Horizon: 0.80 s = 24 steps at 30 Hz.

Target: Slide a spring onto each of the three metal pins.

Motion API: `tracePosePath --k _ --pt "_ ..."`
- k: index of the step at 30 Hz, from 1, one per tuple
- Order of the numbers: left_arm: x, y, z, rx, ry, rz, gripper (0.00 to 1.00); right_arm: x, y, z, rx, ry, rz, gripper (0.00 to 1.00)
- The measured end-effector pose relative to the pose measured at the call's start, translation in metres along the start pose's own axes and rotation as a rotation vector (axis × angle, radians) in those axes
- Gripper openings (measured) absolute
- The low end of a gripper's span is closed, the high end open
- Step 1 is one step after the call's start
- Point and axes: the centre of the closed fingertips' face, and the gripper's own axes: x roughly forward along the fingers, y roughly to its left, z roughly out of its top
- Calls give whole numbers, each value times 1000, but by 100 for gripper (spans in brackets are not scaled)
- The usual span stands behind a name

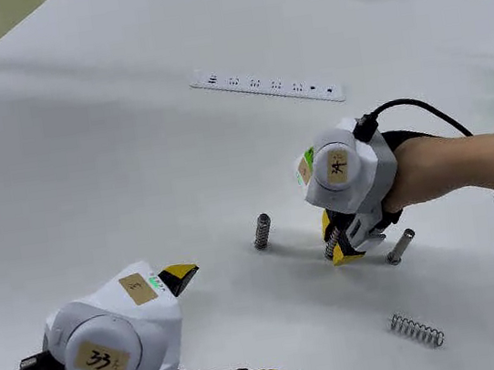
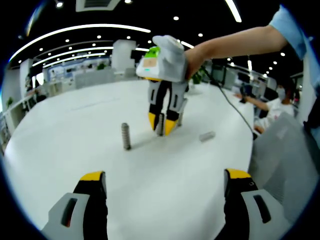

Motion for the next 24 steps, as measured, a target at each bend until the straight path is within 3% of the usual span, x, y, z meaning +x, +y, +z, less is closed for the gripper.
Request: tracePosePath --k 7,10,12,14,16,20,24 --pt "2 -1 3 8 -3 -8 99 -4 -4 0 36 -39 -25 41" --pt "2 -1 4 13 -2 -10 99 -6 -8 3 74 -80 -45 55" --pt "2 -1 5 18 -3 -12 99 -7 -8 5 98 -102 -43 65" --pt "2 -1 6 20 -2 -14 99 -6 -4 14 159 -164 -26 80" --pt "3 -1 6 25 -1 -14 99 -7 -6 15 178 -179 -30 89" --pt "2 -1 10 29 -12 -15 100 -8 -8 14 191 -192 -51 99" --pt "1 2 11 29 -13 -13 100 -11 -5 16 229 -233 -51 99"
